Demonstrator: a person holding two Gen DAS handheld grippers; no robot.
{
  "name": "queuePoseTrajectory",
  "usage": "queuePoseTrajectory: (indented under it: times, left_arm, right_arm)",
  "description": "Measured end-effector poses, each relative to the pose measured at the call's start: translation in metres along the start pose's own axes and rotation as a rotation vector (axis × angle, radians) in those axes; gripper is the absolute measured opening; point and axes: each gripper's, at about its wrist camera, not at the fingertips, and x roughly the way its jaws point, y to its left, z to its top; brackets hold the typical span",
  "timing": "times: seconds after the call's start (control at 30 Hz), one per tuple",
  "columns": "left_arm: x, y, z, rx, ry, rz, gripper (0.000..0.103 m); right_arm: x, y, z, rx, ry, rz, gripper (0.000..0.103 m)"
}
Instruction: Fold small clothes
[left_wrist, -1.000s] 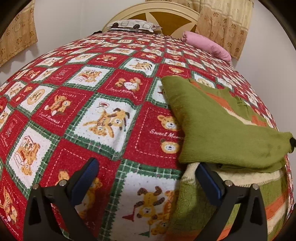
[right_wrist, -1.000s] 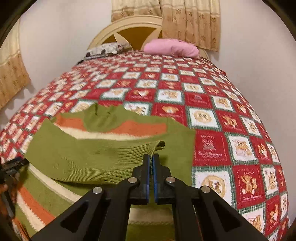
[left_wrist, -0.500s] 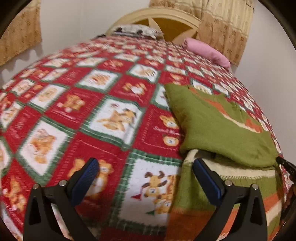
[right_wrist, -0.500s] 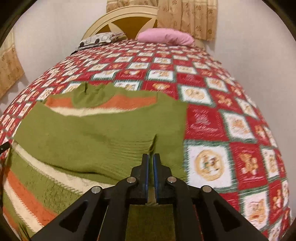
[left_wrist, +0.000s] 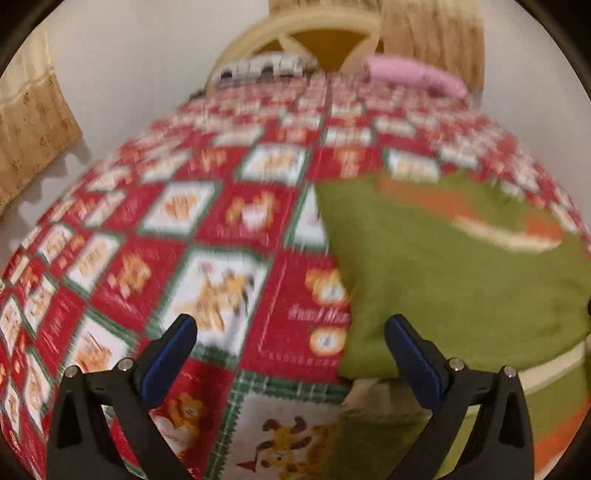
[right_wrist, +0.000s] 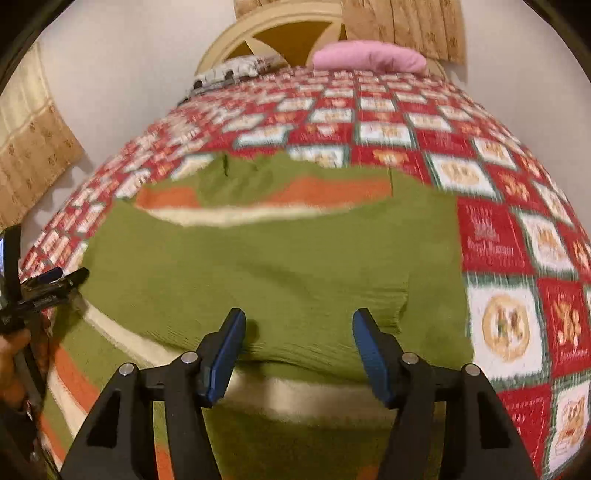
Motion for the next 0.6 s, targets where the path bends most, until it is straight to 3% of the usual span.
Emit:
queuePoseTrajectory:
  times: [0.13,0.6]
  left_arm:
    - [0.005,0.018,-0.006,-0.077,0.041,-0.088,0.103]
    - [-0.001,0.014,-0.015,-0.087,0.017,-0.103,0.103]
  right_arm:
    - [-0.005,-0.002,-0.014,-0.012,-0.019,-0.010,0.061]
    - [0.000,-0.001,-0.013,-0.010,-0.038,-0.049,0.062]
